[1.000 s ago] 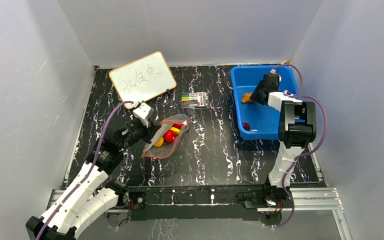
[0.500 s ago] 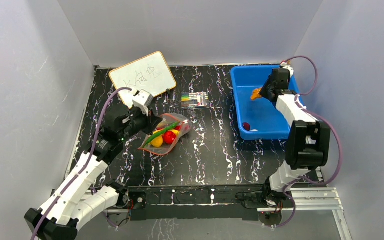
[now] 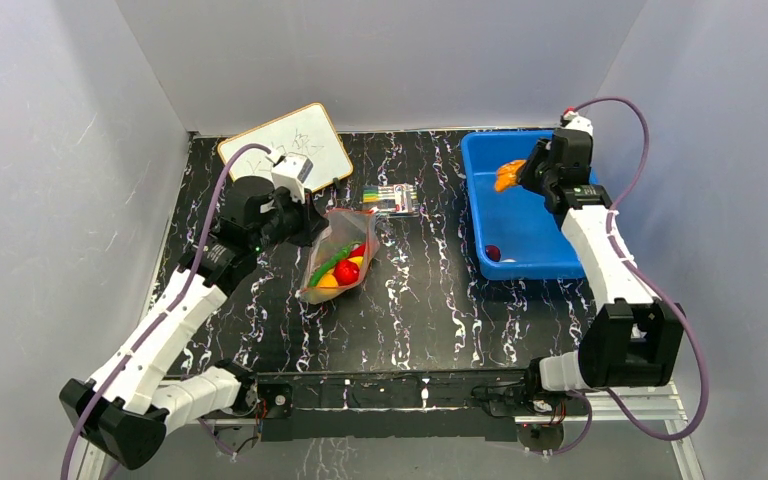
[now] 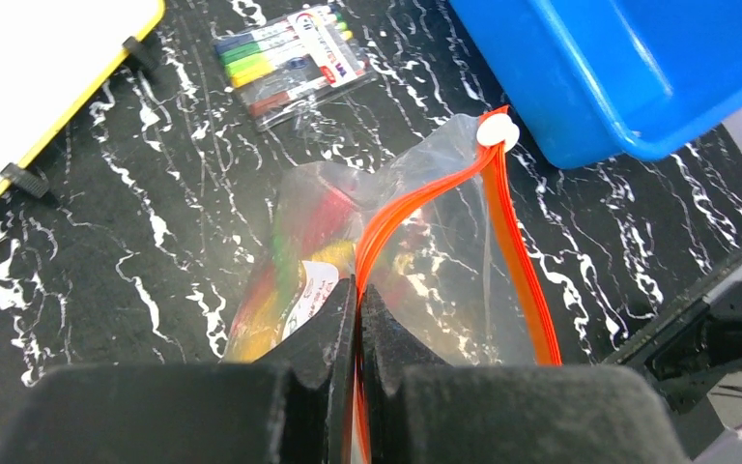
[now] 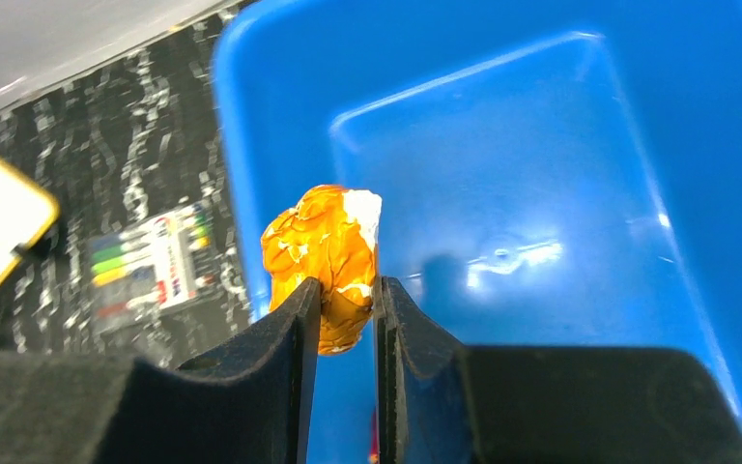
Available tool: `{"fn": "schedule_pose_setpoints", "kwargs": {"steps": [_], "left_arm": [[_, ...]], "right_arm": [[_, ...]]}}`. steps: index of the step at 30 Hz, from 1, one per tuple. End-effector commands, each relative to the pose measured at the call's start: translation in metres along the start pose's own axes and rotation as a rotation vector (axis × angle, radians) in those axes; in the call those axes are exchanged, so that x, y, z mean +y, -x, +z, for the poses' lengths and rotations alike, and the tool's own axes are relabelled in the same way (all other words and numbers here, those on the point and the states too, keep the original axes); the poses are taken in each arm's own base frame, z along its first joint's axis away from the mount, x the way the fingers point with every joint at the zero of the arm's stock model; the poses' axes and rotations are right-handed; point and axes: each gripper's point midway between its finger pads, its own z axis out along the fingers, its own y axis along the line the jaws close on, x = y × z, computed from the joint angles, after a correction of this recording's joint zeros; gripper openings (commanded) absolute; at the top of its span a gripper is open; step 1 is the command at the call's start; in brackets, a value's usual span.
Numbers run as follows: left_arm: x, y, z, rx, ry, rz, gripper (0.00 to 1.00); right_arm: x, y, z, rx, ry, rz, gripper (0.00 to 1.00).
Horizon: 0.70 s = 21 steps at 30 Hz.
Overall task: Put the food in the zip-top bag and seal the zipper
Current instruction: Pick up the fake seafood from the bin, then place the fake seafood in the zipper food storage bag.
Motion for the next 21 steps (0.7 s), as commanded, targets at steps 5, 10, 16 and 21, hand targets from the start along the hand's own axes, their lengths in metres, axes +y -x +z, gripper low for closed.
{"fn": "schedule_pose_setpoints", "kwargs": {"steps": [5,10,16,21], "left_arm": [[0.027,0.034,-0.016,-0.087,0.186,0.031,0.0],[0.045,0.047,-0.028,-0.108,0.297,0.098,0.0],[0.043,0.047,-0.023,-0.095,0.269,0.139,0.0],[0.037,0.029,-0.008,-0.038,0.219,0.096,0.0]], "right_arm": [[0.1,0.031,-0.067,-0.094,0.278,-0.098,0.06],[0.149,0.015,-0.096,-0.073,0.433,-0.102,0.06],[0.213,-0.003,-0.136,-0.045,0.635,-0.086,0.06],[0.264,-0.03,-0.169,0.018,0.78,-0.088,0.06]]}}
